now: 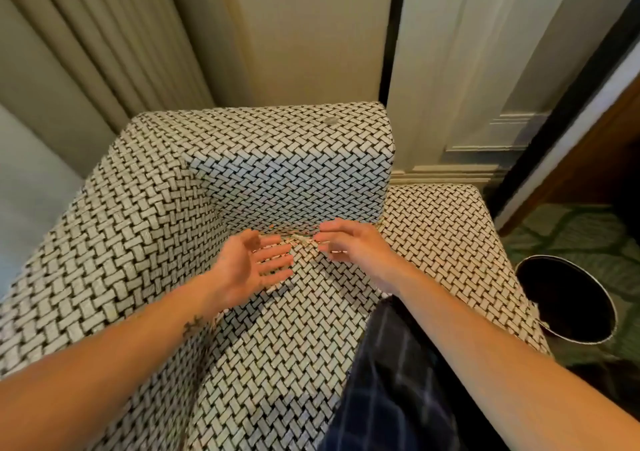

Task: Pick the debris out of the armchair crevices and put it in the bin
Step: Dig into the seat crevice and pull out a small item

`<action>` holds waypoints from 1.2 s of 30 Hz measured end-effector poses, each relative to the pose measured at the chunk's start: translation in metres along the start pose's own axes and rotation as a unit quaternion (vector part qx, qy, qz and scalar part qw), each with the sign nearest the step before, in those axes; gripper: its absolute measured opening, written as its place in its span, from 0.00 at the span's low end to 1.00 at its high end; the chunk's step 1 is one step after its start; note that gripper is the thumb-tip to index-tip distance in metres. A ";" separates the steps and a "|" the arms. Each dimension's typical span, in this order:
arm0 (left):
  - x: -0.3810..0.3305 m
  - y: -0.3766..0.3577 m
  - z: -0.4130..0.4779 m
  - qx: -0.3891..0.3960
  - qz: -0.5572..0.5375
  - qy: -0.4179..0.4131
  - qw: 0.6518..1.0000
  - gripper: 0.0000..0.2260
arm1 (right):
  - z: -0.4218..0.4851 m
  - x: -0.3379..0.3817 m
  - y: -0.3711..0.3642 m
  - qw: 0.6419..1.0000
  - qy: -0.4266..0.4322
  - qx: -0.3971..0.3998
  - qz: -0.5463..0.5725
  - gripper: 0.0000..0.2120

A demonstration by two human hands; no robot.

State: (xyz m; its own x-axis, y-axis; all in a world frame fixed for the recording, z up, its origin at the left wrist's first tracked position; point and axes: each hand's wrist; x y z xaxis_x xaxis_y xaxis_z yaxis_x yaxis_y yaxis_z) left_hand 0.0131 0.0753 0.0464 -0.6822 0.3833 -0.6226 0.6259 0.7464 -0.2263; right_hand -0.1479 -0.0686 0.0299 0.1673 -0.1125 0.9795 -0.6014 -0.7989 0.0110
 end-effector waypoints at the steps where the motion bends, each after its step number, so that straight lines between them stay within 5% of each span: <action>1: -0.003 0.000 0.003 -0.015 0.003 0.003 1.000 0.20 | 0.004 -0.002 -0.005 1.000 -0.001 0.002 -0.013 0.10; 11: -0.003 0.000 0.028 -0.068 -0.020 0.031 0.997 0.22 | 0.065 -0.032 -0.041 0.982 -0.015 -0.011 -0.187 0.15; 18: 0.010 -0.005 0.035 -0.071 -0.039 0.052 0.995 0.25 | 0.098 -0.058 -0.056 0.924 -0.030 0.073 -0.375 0.26; 27: 0.006 -0.010 0.042 -0.137 -0.125 0.054 0.981 0.27 | 0.127 -0.055 -0.069 0.892 -0.112 0.108 -0.425 0.31; 36: 0.012 -0.012 0.037 -0.094 -0.156 0.028 0.983 0.28 | 0.148 -0.058 -0.083 0.858 -0.154 0.112 -0.476 0.29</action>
State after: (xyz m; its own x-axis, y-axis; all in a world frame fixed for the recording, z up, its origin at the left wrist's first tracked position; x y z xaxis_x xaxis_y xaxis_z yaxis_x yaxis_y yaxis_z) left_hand 0.0111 0.0508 0.0138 -0.8528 0.1454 -0.5016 0.3059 0.9175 -0.2541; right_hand 0.0081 -0.0836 -0.0576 0.7195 0.5313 0.4473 0.0819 -0.7045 0.7050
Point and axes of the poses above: each hand's wrist, its own z-axis towards the middle knuckle, its own y-axis out of the back of the hand, x = y × z, and after that the axes turned 8 degrees about y, right-handed
